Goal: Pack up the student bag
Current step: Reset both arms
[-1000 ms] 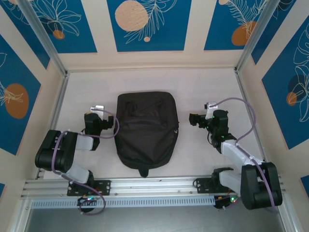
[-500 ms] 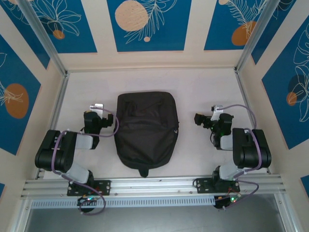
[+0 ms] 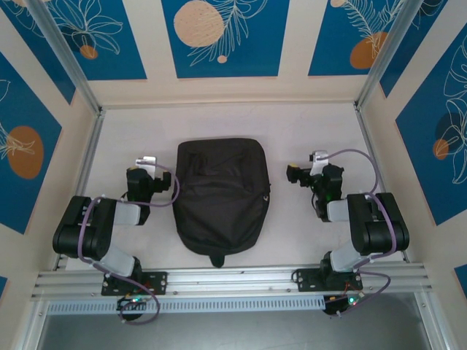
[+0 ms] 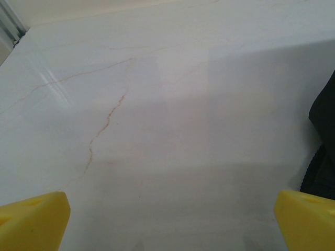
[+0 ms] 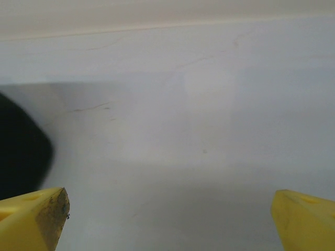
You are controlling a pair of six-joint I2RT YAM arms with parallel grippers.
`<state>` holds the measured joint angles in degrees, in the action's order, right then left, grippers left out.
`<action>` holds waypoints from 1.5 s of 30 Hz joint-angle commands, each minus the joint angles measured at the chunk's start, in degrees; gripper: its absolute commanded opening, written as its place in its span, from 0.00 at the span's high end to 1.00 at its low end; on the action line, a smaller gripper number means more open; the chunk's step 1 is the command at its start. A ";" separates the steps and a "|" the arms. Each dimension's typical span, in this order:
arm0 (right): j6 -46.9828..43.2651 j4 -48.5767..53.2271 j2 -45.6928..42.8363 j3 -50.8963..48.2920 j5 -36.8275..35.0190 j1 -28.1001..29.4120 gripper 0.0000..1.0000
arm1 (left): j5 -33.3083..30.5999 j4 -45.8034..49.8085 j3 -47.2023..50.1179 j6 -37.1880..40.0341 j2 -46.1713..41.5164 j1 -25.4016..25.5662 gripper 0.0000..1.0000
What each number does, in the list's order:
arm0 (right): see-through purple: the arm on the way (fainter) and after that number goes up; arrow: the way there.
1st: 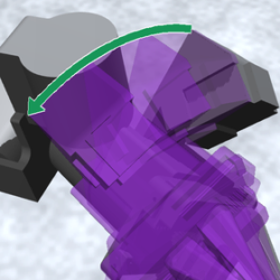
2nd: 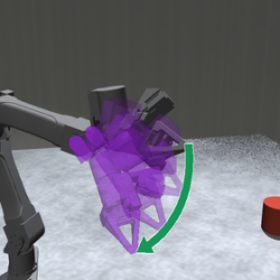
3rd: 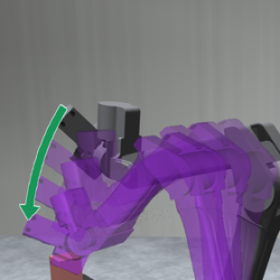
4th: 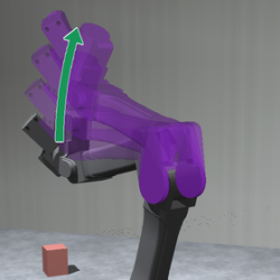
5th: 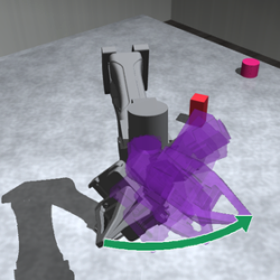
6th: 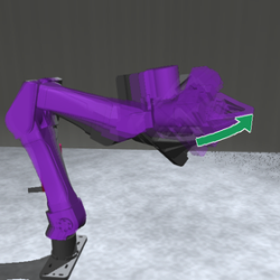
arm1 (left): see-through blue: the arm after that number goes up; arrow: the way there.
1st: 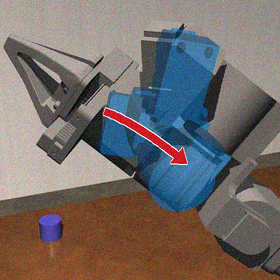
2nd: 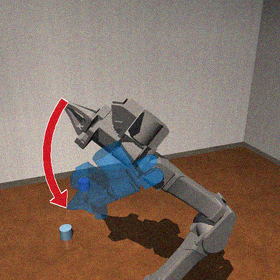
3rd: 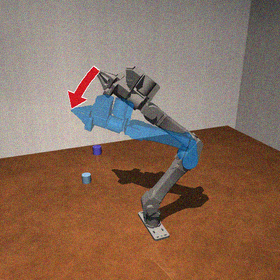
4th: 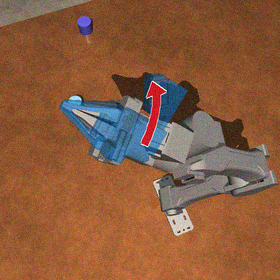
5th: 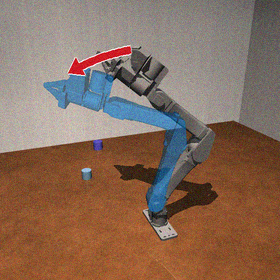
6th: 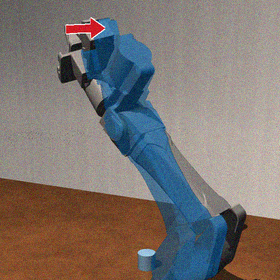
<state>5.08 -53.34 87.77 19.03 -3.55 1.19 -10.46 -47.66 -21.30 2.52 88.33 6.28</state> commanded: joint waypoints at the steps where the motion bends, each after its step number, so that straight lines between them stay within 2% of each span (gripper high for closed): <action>1: -2.66 -5.49 -1.00 -2.15 2.83 0.04 0.01 | 1.49 -1.83 -0.76 -0.33 -0.35 -0.70 0.00; 5: -0.08 2.22 -0.36 2.54 -3.03 -0.04 0.01 | 1.49 -1.87 -0.77 -0.35 -0.29 -0.74 0.00; 7: 0.51 5.19 -0.21 4.05 -1.87 -0.83 0.01 | 1.49 -1.87 -0.78 -0.33 -0.33 -0.74 0.00; 45: 0.54 4.65 -0.25 3.78 -1.19 -1.10 0.01 | 1.58 -1.71 -0.78 -0.42 -0.33 -0.76 0.00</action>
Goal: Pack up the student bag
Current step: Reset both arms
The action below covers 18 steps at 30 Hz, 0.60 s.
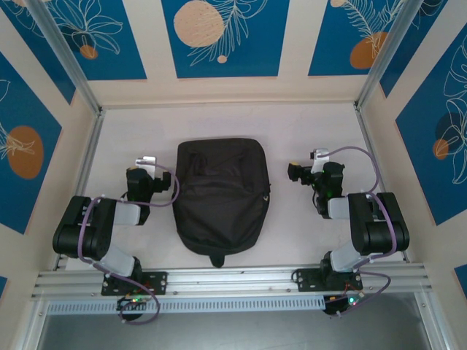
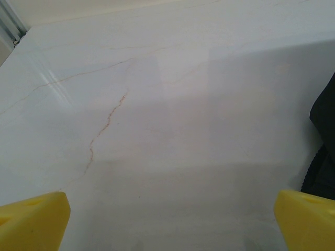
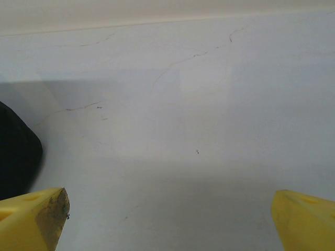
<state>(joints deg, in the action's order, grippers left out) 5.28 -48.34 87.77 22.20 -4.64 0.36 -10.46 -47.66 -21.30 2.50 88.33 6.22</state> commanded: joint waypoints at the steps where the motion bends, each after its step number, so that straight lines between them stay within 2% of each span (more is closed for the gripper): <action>1: 0.35 -0.35 -0.27 0.62 -0.09 -0.27 0.01 | 1.58 -1.74 -0.85 -0.39 -0.33 -0.73 0.00; 18: 0.25 -0.31 -0.32 0.62 0.11 -0.35 0.01 | 2.06 -1.49 -1.02 -0.48 -0.25 -0.95 0.00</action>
